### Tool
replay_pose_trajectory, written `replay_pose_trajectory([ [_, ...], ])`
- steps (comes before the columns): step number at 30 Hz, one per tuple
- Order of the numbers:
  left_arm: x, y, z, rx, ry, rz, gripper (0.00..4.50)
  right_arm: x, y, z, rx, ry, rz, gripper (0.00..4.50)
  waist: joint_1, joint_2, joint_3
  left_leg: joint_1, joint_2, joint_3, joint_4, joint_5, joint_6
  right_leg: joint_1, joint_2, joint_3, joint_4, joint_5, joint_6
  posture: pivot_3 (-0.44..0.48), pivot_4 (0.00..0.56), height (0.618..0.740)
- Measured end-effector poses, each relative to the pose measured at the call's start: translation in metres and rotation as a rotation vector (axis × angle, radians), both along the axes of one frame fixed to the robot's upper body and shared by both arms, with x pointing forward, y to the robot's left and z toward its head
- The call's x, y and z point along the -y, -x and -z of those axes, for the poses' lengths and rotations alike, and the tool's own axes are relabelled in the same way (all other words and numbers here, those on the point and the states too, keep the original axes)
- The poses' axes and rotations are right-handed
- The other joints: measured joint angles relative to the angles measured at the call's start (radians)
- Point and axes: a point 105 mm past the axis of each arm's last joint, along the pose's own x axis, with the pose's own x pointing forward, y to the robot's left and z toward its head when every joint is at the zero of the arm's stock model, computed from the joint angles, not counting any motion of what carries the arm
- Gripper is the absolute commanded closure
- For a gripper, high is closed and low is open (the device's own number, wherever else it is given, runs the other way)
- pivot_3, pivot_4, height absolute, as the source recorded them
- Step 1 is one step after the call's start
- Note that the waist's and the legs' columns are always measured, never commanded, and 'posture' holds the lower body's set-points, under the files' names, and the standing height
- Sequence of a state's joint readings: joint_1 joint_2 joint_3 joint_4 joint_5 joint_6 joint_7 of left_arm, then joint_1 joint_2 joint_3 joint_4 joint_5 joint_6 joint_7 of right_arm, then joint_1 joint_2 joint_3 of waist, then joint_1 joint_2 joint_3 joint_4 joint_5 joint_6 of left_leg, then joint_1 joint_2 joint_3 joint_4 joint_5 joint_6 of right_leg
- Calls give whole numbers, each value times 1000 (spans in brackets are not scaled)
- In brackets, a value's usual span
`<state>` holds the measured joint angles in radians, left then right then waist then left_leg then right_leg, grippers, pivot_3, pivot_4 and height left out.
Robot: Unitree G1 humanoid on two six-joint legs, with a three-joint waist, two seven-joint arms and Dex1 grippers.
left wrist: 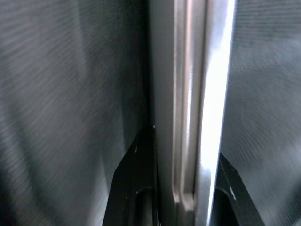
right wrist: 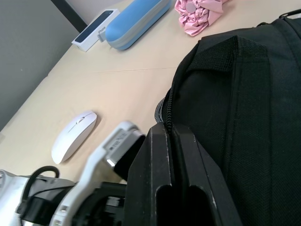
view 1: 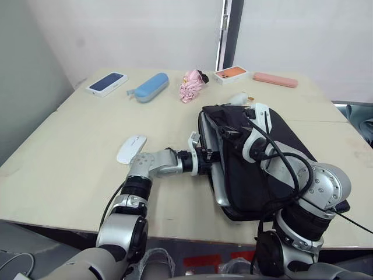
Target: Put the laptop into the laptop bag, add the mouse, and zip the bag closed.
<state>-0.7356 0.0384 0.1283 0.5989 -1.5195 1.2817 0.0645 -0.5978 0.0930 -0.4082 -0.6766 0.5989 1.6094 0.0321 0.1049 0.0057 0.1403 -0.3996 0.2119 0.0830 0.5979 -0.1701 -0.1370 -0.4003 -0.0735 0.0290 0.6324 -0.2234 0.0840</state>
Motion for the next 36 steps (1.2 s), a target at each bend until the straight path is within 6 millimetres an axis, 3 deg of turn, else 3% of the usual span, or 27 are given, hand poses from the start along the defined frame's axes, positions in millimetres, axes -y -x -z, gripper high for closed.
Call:
replay_pose_trajectory([
  [10,20,-8,2,2,11,-28,4121,-1,0,0,-6,-4,11,4489,2,0,0,0,0,0,0,0,0,0,0,0,0,0,0,0,150,740],
  [18,22,-12,6,48,-17,-43,4121,1,-1,1,-8,-1,22,4489,2,0,0,1,0,0,0,1,0,0,0,0,1,0,0,0,150,740],
  [20,22,-12,7,51,-18,-41,3176,1,-1,1,-7,1,22,4500,2,1,0,1,0,0,0,1,0,0,0,0,1,0,0,0,150,740],
  [27,19,-12,4,51,-7,-33,793,2,0,-1,1,8,14,4500,2,1,0,1,0,0,0,1,-1,0,0,0,1,1,0,0,150,740],
  [33,-5,-9,-6,81,-45,20,793,5,2,-5,27,17,-20,4500,-2,1,0,1,0,0,-1,1,-1,0,0,0,1,0,0,0,150,740],
  [36,-32,-8,-19,135,-81,42,793,10,2,-6,36,28,-17,4500,1,1,0,1,0,0,-1,1,-1,0,0,0,1,0,0,0,150,740],
])
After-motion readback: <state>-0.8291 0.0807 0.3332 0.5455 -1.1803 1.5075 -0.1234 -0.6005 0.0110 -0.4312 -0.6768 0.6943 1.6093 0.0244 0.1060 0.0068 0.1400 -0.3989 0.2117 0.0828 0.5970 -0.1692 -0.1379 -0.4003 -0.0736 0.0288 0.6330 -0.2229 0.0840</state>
